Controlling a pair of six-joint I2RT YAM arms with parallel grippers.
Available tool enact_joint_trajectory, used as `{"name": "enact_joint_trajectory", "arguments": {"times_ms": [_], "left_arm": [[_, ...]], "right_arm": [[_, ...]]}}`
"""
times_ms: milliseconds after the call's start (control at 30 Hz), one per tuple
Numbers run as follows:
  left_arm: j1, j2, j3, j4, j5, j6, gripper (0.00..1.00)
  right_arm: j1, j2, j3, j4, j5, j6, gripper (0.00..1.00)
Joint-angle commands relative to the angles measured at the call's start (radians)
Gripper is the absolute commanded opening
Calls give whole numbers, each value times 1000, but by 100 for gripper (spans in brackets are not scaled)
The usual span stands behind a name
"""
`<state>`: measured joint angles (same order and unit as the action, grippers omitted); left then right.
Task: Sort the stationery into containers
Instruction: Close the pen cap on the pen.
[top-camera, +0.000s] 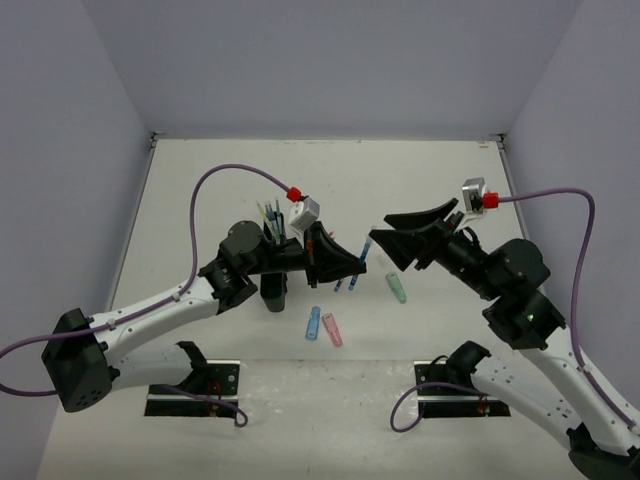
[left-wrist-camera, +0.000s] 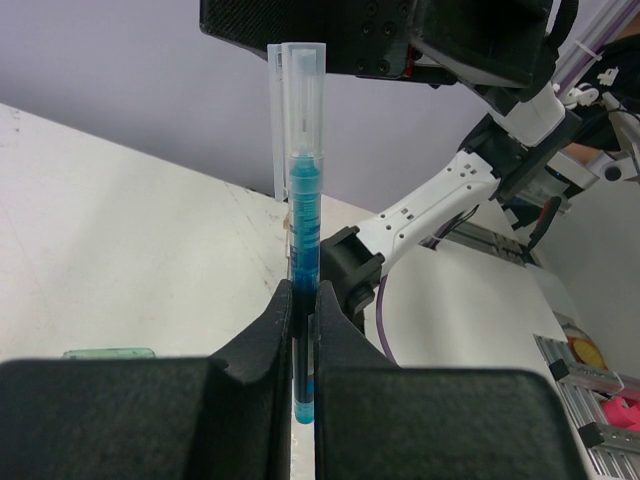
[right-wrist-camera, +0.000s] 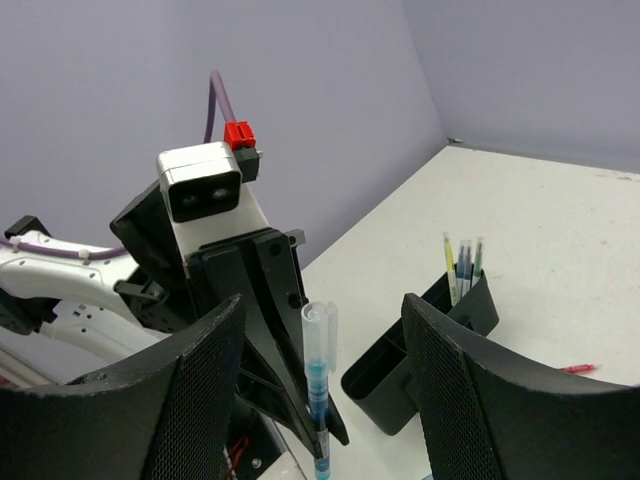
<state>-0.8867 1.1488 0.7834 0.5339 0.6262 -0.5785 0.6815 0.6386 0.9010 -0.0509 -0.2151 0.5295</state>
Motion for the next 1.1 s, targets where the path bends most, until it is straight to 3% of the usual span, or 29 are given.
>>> {"name": "enact_joint_trajectory", "arguments": {"times_ms": [0, 133, 233, 333, 400, 467, 767, 1067], "left_arm": [[-3, 3, 11, 0, 25, 36, 0], [-3, 5, 18, -10, 21, 37, 0], [-3, 10, 26, -21, 14, 40, 0], [-1, 19, 34, -31, -5, 40, 0], [-1, 25, 43, -54, -20, 43, 0], [-3, 28, 55, -63, -33, 43, 0], [-3, 20, 147, -112, -60, 55, 0], [-2, -27, 146, -48, -127, 51, 0]], "right_arm": [[4, 42, 43, -59, 19, -40, 60], [4, 55, 39, -53, -7, -39, 52], [4, 56, 34, -43, -30, -34, 41], [4, 59, 29, -44, -41, -36, 26], [4, 63, 23, -47, -51, -38, 9], [4, 65, 8, -47, -53, -37, 0], [4, 56, -85, -11, -63, -7, 0], [4, 56, -182, 43, -83, 76, 0]]}}
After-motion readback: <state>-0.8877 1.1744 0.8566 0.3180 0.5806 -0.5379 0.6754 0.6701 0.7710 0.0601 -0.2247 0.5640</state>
